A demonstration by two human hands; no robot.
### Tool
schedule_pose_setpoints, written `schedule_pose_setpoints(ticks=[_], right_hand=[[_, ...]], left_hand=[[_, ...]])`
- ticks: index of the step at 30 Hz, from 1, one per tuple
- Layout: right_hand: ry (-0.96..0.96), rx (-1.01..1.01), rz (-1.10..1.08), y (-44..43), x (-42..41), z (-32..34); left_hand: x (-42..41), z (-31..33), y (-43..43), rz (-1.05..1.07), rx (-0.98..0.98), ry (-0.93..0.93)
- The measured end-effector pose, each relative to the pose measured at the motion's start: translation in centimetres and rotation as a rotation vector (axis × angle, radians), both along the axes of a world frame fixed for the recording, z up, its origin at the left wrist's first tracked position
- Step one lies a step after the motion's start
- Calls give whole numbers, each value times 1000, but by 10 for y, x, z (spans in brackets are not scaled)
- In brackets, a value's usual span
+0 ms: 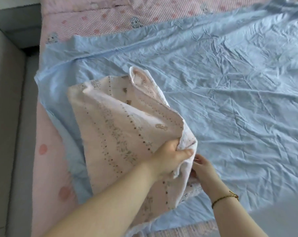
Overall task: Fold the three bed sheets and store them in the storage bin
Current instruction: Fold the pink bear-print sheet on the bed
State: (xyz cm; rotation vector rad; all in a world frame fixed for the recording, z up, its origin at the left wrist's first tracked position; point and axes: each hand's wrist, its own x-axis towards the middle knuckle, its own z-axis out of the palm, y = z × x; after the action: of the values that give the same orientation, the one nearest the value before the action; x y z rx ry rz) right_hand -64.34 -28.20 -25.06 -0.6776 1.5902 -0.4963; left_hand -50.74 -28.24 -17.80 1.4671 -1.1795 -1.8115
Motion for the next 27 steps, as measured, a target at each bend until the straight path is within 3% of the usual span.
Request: schedule_pose_setpoints(ticks=[4,7,10,12,15,17,19,22,24,27], right_hand=[[-50,-69,-269,4,-23,-6],[-253,-33,-217,6,-38,-10],[-4,50,113,-3,-36,-15],[225,-42,271,-14,-30,-18],[429,-333,112,-29,-31,-21],[445,-329,78,-31,-38,-27],[456,-149,256,-27,-45,-40],[410,30,388,-41,-47,-43],[401,-78,281,-69,-37,-41],[438,-363,230,-121,2,-30]], left_hand=[[-50,-41,-11,-130,114,-24],[-40,-65,3,-258,135,-160],[-10,-73,26,-182,63,-271],[12,-75,37,-13,-66,-412],[50,-91,42,261,-355,-832],[73,-103,43,242,-295,-997],[88,-115,47,97,-121,-1068],[98,-122,51,-54,-157,-1110],[103,-125,45,-33,-201,-1136],[118,-120,28,211,-277,-1159]])
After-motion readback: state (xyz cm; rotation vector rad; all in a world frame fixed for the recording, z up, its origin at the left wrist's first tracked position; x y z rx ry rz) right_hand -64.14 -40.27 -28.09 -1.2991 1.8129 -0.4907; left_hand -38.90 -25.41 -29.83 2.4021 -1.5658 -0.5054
